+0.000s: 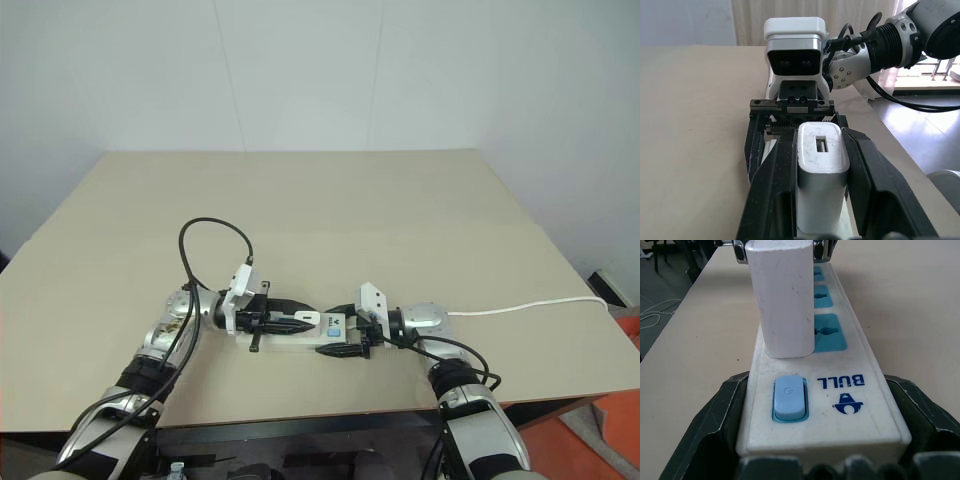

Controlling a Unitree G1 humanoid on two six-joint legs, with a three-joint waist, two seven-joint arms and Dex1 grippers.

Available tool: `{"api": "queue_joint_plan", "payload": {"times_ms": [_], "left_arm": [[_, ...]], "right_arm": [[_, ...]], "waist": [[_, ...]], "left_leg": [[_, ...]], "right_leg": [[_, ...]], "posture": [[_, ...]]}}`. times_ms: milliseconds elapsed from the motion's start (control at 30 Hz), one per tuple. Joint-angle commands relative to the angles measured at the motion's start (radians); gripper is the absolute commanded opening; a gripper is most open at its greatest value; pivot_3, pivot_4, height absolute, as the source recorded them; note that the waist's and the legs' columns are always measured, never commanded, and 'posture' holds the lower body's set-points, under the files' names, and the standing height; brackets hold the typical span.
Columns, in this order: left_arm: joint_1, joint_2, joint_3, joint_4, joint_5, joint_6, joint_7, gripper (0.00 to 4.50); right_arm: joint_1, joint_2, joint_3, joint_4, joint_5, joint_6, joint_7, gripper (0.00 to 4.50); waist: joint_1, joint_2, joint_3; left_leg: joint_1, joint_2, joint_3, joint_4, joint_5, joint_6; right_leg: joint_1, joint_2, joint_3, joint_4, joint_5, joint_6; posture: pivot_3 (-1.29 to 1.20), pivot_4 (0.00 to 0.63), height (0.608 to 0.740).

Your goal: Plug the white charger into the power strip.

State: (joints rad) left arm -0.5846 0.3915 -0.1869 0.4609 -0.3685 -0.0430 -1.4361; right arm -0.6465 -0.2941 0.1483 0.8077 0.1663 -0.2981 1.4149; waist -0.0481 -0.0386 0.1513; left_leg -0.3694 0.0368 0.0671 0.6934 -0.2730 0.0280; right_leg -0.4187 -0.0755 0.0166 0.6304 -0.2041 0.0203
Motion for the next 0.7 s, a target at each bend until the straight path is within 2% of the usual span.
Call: {"api": "queue_joint_plan", "payload": {"times_ms": [33, 100, 167, 467, 567, 633, 700], "left_arm": [[0.018, 0.036, -0.027, 0.069, 0.089, 0.019, 0.021, 1.02], [0.012, 0.037, -0.029, 0.063, 0.084, 0.036, 0.02, 1.02], [0.008, 0.042, -0.036, 0.045, 0.075, 0.078, 0.011, 1.73], [-0.009, 0.048, 0.005, -0.095, 0.012, 0.182, -0.016, 4.36], [-0.026, 0.073, 0.035, -0.151, -0.013, 0.199, -0.028, 4.47], [-0.065, 0.125, 0.055, -0.184, -0.046, 0.258, -0.074, 4.47], [-0.131, 0.19, 0.085, -0.179, -0.078, 0.297, -0.137, 4.5]], "right_arm": [[-0.011, 0.006, 0.009, 0.001, -0.01, 0.009, 0.003, 3.44], [-0.013, 0.008, 0.009, 0.003, -0.012, 0.009, 0.003, 3.44], [-0.012, 0.009, 0.009, 0.001, -0.012, 0.01, 0.003, 3.44], [-0.014, 0.014, 0.012, 0.007, -0.016, 0.007, 0.006, 3.44], [-0.015, 0.017, 0.014, 0.009, -0.018, 0.005, 0.006, 3.44], [-0.015, 0.016, 0.015, 0.007, -0.015, 0.017, 0.014, 3.44], [-0.016, 0.011, 0.016, 0.006, -0.021, 0.022, 0.007, 4.17]], "waist": [[0.0, 0.0, 0.0], [0.001, 0.0, -0.001], [0.0, 0.0, -0.001], [-0.003, 0.001, -0.001], [-0.004, 0.001, 0.0], [-0.005, 0.001, 0.0], [-0.005, 0.0, 0.001]], "left_leg": [[0.0, 0.0, 0.0, 0.0, 0.0, 0.0], [0.0, 0.0, 0.0, 0.0, 0.0, 0.0], [0.0, 0.0, 0.0, 0.0, 0.0, 0.0], [-0.002, 0.0, 0.0, -0.002, 0.0, 0.0], [-0.002, 0.0, 0.0, -0.002, 0.0, 0.0], [-0.003, 0.001, 0.0, -0.002, 0.0, 0.0], [-0.003, 0.001, 0.0, -0.002, 0.0, 0.0]], "right_leg": [[0.0, 0.0, 0.0, 0.0, 0.0, 0.0], [0.0, 0.0, 0.0, 0.0, 0.0, 0.0], [0.0, 0.0, 0.0, 0.0, 0.0, 0.0], [-0.003, 0.001, 0.001, -0.001, -0.001, -0.001], [-0.003, 0.001, 0.001, -0.001, -0.001, -0.001], [-0.004, 0.001, 0.001, -0.001, -0.001, -0.001], [-0.004, 0.001, 0.0, -0.001, -0.001, -0.001]], "posture": [[0.0, 0.15, 0.74], [0.0, 0.15, 0.74], [0.0, 0.15, 0.74], [0.0, 0.15, 0.74], [0.0, 0.15, 0.74], [0.0, 0.15, 0.74], [0.0, 0.15, 0.74]]}}
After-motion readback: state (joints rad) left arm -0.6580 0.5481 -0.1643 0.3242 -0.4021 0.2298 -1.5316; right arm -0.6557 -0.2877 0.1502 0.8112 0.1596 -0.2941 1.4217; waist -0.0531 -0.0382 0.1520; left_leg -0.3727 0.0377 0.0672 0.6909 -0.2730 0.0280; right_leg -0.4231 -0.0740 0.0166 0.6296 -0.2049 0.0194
